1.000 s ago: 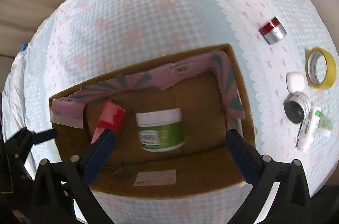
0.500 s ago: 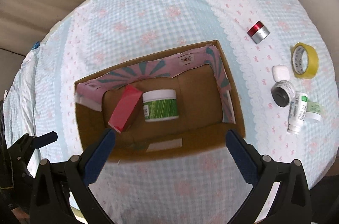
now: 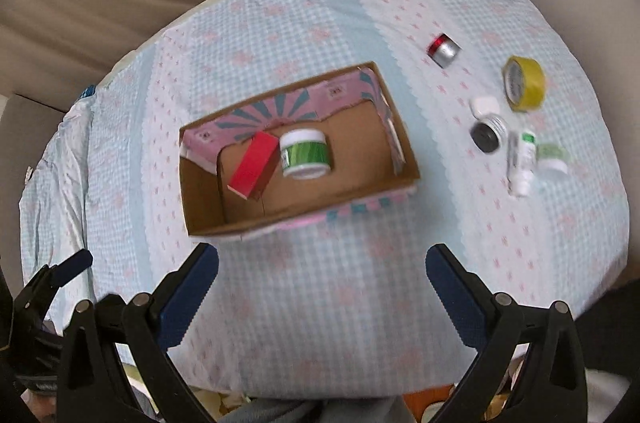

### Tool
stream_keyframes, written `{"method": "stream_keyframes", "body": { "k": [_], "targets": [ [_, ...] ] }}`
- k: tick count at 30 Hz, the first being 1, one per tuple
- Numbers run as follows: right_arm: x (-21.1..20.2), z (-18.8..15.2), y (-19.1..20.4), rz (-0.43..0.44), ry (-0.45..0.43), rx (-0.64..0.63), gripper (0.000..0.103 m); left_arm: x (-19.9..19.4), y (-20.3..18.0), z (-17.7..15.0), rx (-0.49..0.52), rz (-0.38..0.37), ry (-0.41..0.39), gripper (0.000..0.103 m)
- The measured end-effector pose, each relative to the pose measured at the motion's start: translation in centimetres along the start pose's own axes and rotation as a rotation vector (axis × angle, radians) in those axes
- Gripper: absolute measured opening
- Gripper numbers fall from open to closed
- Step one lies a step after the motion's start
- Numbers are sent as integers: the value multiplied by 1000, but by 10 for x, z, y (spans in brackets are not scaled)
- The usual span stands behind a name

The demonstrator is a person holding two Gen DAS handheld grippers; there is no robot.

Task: Organize rigid objects
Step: 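Lower both items into the cardboard box and open both tools, then grasp the black-lidded white jar with the left tool while the right tool grasps the yellow tape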

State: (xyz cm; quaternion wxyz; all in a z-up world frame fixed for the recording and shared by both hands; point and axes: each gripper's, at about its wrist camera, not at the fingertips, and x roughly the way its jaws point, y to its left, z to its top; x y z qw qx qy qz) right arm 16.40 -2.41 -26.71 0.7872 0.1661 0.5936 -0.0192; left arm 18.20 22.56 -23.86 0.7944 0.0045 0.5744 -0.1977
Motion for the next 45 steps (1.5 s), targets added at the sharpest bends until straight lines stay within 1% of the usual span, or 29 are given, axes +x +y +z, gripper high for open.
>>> {"method": "stream_keyframes", "body": {
  "k": [4,7,9,12,17,19,21,24,25,27,32,35,38,42,45],
  "targets": [
    [-15,-13,-20,-45,-19,12,103,-6,-15,-12,-13,27,-28,103],
    [-27,-20,-40,-55,-51,39,103,-7,-36,-15,21,39,-39,103],
    [-36,-25,-58,-48,-70,61,103,-6,-55,-14,45,43,-41,103],
    [-43,-29,-88,-44,-76,67,103,-4,-87,-9,64,50,-56,103],
    [-44,-21,-148,-36,-71,42,103,15,-150,-1,65,85,-85,103],
    [-44,-13,-173,-50,-70,-11,103,29,-177,2,37,99,-84,103],
    [-46,-3,-197,-74,-71,-73,103,47,-204,5,-15,113,-61,103],
    [-48,15,-230,-79,-81,-115,103,76,-240,11,-76,133,-29,103],
    [-49,22,-243,-77,-85,-124,103,84,-247,13,-89,138,-16,103],
    [-50,37,-263,-80,-82,-125,103,102,-269,19,-126,128,16,103],
    [-44,75,-302,-45,-62,-92,103,138,-308,31,-182,127,45,103],
    [-33,96,-317,-65,-45,-74,103,166,-322,39,-211,127,83,103],
    [-25,112,-328,-65,-37,-48,103,185,-326,48,-240,124,100,103],
    [-10,136,-335,-80,-2,-22,103,214,-326,66,-297,105,120,103],
    [5,157,-334,-78,12,-26,103,241,-326,79,-329,105,143,103]
  ]
}}
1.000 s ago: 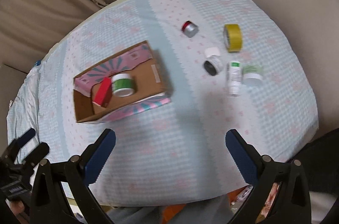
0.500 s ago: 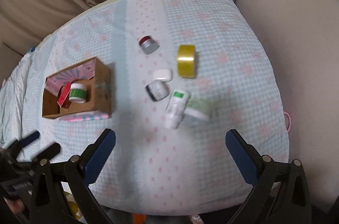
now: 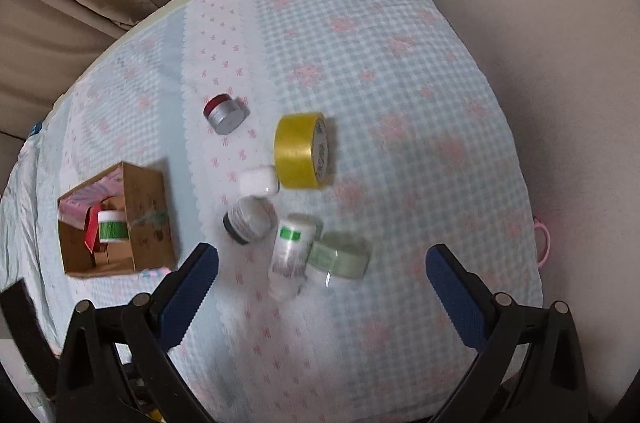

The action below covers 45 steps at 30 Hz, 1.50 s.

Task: Organize rigid objects
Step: 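Grasp the black-lidded white jar with the left tool while the right tool grasps the yellow tape, then carry the white jar and yellow tape over the cardboard box with both tools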

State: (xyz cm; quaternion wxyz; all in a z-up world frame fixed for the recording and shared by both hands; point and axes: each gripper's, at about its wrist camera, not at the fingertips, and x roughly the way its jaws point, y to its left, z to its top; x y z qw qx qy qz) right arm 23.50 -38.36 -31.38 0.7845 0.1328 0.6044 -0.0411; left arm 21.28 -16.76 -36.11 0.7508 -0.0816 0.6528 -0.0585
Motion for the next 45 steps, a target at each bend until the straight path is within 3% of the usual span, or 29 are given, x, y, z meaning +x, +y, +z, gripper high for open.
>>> {"method": "stream_keyframes", "body": {
  "k": [8,17,20,25,29,30,31,33,36,45],
  "targets": [
    [77,53,8,-23,79,-19,103,90,-14,31,-74,11,77,102],
    [142,70,13,-53,154,21,103,144,-19,53,-114,4,91,97],
    [156,72,17,-77,167,22,103,158,-21,56,-114,18,106,90],
    [166,74,22,-87,158,37,103,173,-23,57,-121,39,141,62],
    [168,75,26,-106,143,25,102,178,-22,57,-119,17,159,57],
    [169,75,27,-107,144,19,94,177,-23,57,-116,10,158,54],
    [171,75,29,-107,150,9,78,178,-24,59,-113,12,160,53],
    [175,75,29,-110,169,-5,55,177,-23,58,-115,5,161,53],
    [174,71,28,-95,176,0,38,175,-20,61,-119,-4,160,53],
    [150,54,13,-74,161,36,38,139,13,61,-139,-24,104,52]
  ]
}}
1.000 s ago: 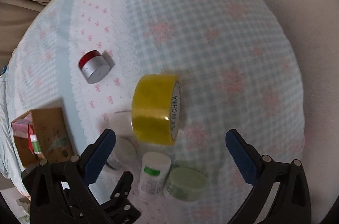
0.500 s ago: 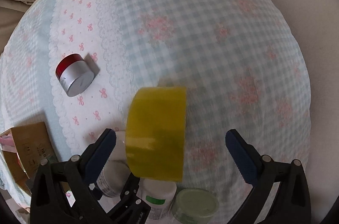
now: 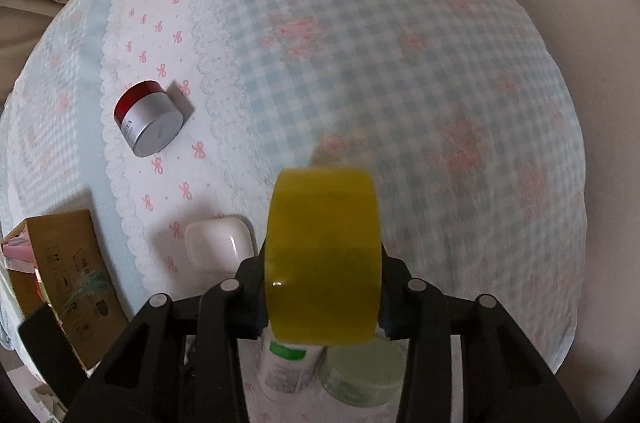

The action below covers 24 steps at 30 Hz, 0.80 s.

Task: Organize rigid objects
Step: 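Carry the white jar and yellow tape over the cardboard box with both tools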

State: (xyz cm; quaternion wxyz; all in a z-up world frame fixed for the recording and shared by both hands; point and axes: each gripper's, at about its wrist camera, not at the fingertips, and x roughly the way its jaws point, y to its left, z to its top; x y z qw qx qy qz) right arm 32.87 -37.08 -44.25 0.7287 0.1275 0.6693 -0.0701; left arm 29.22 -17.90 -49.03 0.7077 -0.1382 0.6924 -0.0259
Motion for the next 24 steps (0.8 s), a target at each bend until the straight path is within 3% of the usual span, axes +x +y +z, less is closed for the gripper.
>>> {"method": "stream_keyframes", "body": {
  "k": [7,13,19,24],
  "targets": [
    [-52,-23,-14,13,-61,11,38,-58,3,-12,83,-37,-68,52],
    [-115,-52,-11,40,-125,-48,38,-142,6,-28,176,-67,-175,52],
    [-158,-89,3,67,-186,-118,38,-212,22,-48,193,-87,-263,52],
    [-180,-121,25,98,-194,-175,38,-264,57,-63,174,-63,-307,52]
  ]
}}
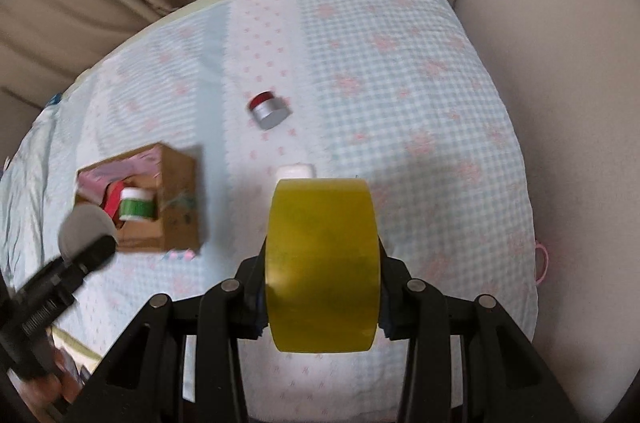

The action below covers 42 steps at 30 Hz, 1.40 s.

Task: Organize rigid objects
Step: 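Carry the white jar and yellow tape over the cardboard box with both tools, then release the white jar and yellow tape into the cardboard box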

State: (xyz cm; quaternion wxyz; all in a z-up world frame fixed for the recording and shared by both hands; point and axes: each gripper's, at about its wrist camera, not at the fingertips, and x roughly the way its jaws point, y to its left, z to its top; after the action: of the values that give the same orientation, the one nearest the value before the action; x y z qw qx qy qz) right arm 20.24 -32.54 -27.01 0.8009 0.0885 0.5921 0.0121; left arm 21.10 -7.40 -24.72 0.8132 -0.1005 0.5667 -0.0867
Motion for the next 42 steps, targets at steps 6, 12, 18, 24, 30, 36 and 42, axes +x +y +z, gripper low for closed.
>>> {"method": "stream_keyframes", "body": {
  "k": [6,12,18,24,30,36,42],
  "targets": [
    [-13,-21,39,27,-9,-48,38,-40,44,-4,39,43,-25,52],
    [-23,-39,90,31,-22,-72,38,-59,105,-5,43,34,-35,52],
    [-21,-50,142,49,-26,35,38,-58,171,5,67,1,19,52],
    [-13,-52,196,45,-19,152,38,-48,225,28,147,-22,81,52],
    [0,-45,243,40,-9,217,38,-27,262,56,224,-21,135,52],
    [25,-25,272,51,12,250,38,5,281,82,262,7,193,52],
    [69,4,281,55,49,265,38,51,291,103,291,47,250,52]
  ]
}}
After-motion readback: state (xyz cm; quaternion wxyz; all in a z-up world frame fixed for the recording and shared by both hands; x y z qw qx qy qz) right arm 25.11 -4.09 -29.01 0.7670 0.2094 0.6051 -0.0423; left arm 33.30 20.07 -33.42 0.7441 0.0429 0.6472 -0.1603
